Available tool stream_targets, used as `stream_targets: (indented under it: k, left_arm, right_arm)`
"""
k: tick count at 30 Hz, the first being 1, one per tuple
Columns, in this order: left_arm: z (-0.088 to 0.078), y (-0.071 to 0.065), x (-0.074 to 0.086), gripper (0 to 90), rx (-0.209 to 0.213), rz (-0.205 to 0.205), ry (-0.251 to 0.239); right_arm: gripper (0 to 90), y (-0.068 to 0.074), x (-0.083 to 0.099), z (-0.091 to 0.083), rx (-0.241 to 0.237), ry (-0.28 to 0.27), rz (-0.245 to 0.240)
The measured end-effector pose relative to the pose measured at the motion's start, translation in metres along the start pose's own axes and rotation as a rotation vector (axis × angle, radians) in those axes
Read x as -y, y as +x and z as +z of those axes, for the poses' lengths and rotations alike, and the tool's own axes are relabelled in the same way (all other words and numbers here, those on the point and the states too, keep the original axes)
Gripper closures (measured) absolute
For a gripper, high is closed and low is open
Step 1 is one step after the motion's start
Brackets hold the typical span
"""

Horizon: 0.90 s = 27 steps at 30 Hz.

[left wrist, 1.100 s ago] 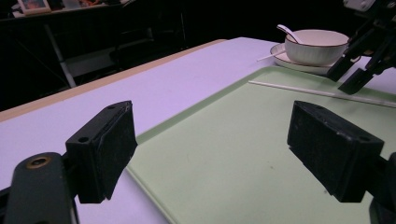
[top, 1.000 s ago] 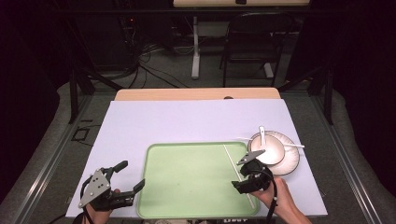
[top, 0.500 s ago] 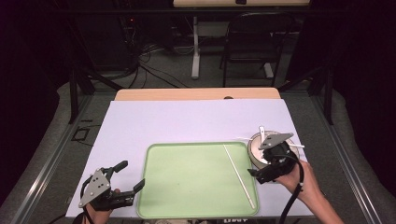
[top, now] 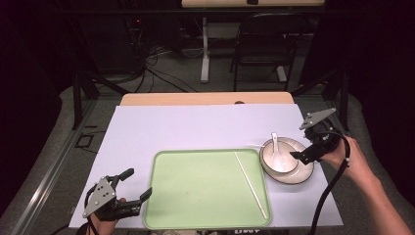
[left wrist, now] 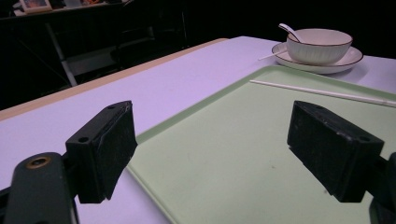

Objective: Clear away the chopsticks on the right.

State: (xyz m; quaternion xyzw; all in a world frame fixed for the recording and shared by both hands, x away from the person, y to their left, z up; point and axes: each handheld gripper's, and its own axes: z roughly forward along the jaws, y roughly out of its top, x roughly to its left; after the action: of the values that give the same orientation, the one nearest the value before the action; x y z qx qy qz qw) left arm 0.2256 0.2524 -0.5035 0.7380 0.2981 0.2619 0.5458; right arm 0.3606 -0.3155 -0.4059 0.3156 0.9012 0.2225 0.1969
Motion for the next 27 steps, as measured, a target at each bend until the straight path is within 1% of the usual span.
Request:
stream_targets:
  k: [1, 2, 3, 4, 5, 6, 7, 8, 9, 10, 11, 12, 13, 14, 15, 16, 17, 18, 19, 20, 22, 23, 24, 25, 26, 27]
  left_arm:
    - [0.000, 0.000, 0.000, 15.4, 0.000, 0.000, 0.000]
    - [0.000, 0.000, 0.000, 15.4, -0.001, 0.000, 0.000]
    - [0.000, 0.000, 0.000, 15.4, -0.001, -0.001, -0.001]
    - [0.000, 0.000, 0.000, 15.4, -0.002, -0.002, -0.001]
    - [0.000, 0.000, 0.000, 15.4, -0.002, -0.003, -0.002]
    - [0.000, 0.000, 0.000, 15.4, -0.003, -0.004, -0.002]
    - [0.000, 0.000, 0.000, 15.4, -0.002, -0.003, -0.002]
    - [0.000, 0.000, 0.000, 15.4, -0.001, -0.003, -0.002]
    - [0.000, 0.000, 0.000, 15.4, -0.001, -0.003, -0.002]
    - [0.000, 0.000, 0.000, 15.4, -0.001, -0.004, -0.002]
    - [0.000, 0.000, 0.000, 15.4, -0.001, -0.003, -0.003]
    - [0.000, 0.000, 0.000, 15.4, -0.001, -0.003, -0.003]
    - [0.000, 0.000, 0.000, 15.4, -0.001, -0.004, -0.002]
    - [0.000, 0.000, 0.000, 15.4, -0.001, -0.004, -0.003]
    - [0.000, 0.000, 0.000, 15.4, -0.002, -0.005, -0.003]
    - [0.000, 0.000, 0.000, 15.4, -0.001, -0.005, -0.003]
    - [0.000, 0.000, 0.000, 15.4, -0.001, -0.005, -0.003]
    - [0.000, 0.000, 0.000, 15.4, -0.001, -0.005, -0.003]
    - [0.000, 0.000, 0.000, 15.4, 0.000, -0.003, -0.002]
    - [0.000, 0.000, 0.000, 15.4, 0.000, -0.002, -0.001]
    - [0.000, 0.000, 0.000, 15.4, 0.000, -0.003, -0.003]
    - [0.000, 0.000, 0.000, 15.4, -0.001, -0.005, -0.003]
    - [0.000, 0.000, 0.000, 15.4, -0.001, -0.005, -0.003]
    - [0.000, 0.000, 0.000, 15.4, -0.001, -0.003, -0.002]
    - [0.000, 0.000, 0.000, 15.4, 0.001, -0.003, -0.001]
    - [0.000, 0.000, 0.000, 15.4, 0.001, -0.003, -0.001]
  right_arm:
    - [0.0, -0.008, -0.001, 0.004, -0.004, 0.017, 0.001]
    - [0.0, -0.012, -0.001, 0.006, -0.010, 0.017, 0.000]
    - [0.0, -0.018, -0.001, 0.010, -0.014, 0.019, 0.013]
    - [0.0, -0.025, -0.002, 0.012, -0.019, 0.042, 0.013]
    - [0.0, -0.031, -0.002, 0.015, -0.029, 0.049, 0.006]
    - [0.0, -0.037, -0.002, 0.018, -0.026, 0.062, 0.017]
    - [0.0, -0.043, -0.002, 0.023, -0.026, 0.062, 0.025]
    - [0.0, -0.048, -0.002, 0.025, -0.030, 0.092, 0.024]
    - [0.7, -0.052, -0.001, 0.029, -0.037, 0.102, 0.028]
    - [5.4, -0.055, -0.001, 0.034, -0.028, 0.119, 0.031]
    - [9.1, -0.058, 0.000, 0.038, -0.014, 0.141, 0.022]
    - [13.1, -0.060, 0.000, 0.041, -0.011, 0.157, 0.016]
    - [15.3, -0.062, 0.002, 0.048, -0.010, 0.154, 0.033]
    - [17.2, -0.063, 0.002, 0.050, -0.013, 0.182, 0.035]
    - [20.4, -0.063, 0.004, 0.054, -0.009, 0.180, 0.028]
    - [24.3, -0.063, 0.004, 0.056, -0.007, 0.207, 0.024]
    - [25.2, -0.063, 0.005, 0.057, -0.001, 0.219, 0.024]
    - [27.5, -0.062, 0.006, 0.059, -0.007, 0.221, 0.038]
    - [31.4, -0.063, 0.007, 0.062, -0.018, 0.223, 0.013]
    - [34.6, -0.061, 0.008, 0.064, -0.017, 0.242, 0.017]
    - [40.6, -0.061, 0.010, 0.069, -0.037, 0.263, -0.047]
    - [42.6, -0.058, 0.011, 0.071, -0.038, 0.280, -0.046]
    - [44.9, -0.057, 0.012, 0.074, -0.070, 0.287, -0.055]
    - [47.6, -0.056, 0.013, 0.077, -0.087, 0.276, -0.077]
    - [49.7, -0.054, 0.014, 0.079, -0.091, 0.279, -0.062]
    - [52.1, -0.054, 0.014, 0.081, -0.106, 0.288, -0.077]
